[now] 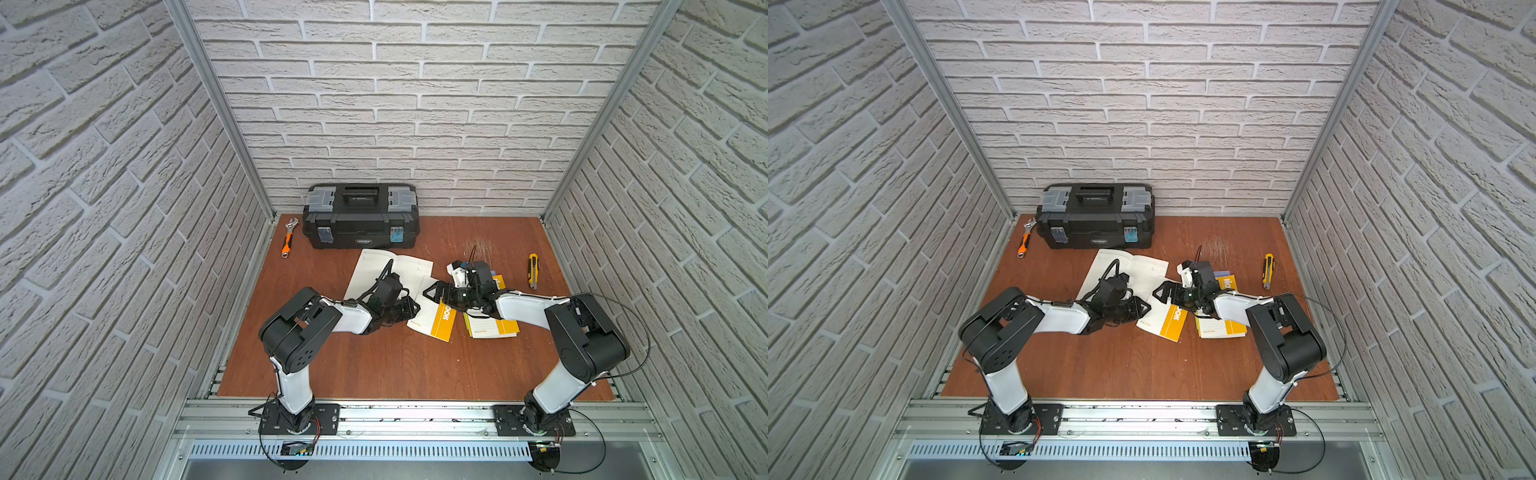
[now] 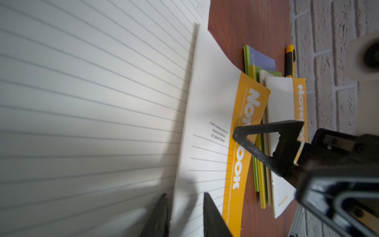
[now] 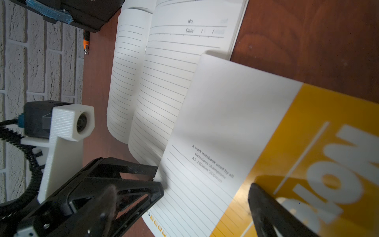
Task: Close the notebook
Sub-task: Pick up the notebook at the notebook.
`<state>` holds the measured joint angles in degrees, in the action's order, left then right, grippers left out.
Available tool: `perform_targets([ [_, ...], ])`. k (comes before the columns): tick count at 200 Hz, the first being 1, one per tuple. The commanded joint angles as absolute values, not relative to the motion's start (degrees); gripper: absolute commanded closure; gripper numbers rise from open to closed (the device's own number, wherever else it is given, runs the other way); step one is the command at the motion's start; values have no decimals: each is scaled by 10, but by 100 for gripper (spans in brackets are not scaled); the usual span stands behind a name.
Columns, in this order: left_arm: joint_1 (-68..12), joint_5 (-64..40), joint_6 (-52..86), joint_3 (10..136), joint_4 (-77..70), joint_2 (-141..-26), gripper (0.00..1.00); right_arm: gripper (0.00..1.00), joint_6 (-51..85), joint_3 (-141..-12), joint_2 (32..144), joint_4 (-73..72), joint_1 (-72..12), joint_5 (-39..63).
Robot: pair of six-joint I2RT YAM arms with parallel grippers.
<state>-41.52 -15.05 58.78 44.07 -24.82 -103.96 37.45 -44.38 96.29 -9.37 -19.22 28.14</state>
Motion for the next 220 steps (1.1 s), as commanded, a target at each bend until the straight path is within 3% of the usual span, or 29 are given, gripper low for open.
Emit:
perform_targets([
  [1, -413, -171, 607, 450, -307, -1056, 75, 0, 367, -440, 965, -105, -190, 287],
  [62, -417, -176, 608, 455, -307, -1048, 100, 0, 366, -452, 959, -101, -190, 295],
  [113, -424, -135, 590, 459, -246, -986, 100, 0, 372, -493, 917, -75, -190, 328],
  [163, -452, -29, 547, 515, -113, -905, 100, 0, 316, -596, 788, 99, -186, 316],
  [220, -531, 67, 579, 551, -183, -901, 100, 0, 301, -605, 657, 205, -81, 304],
])
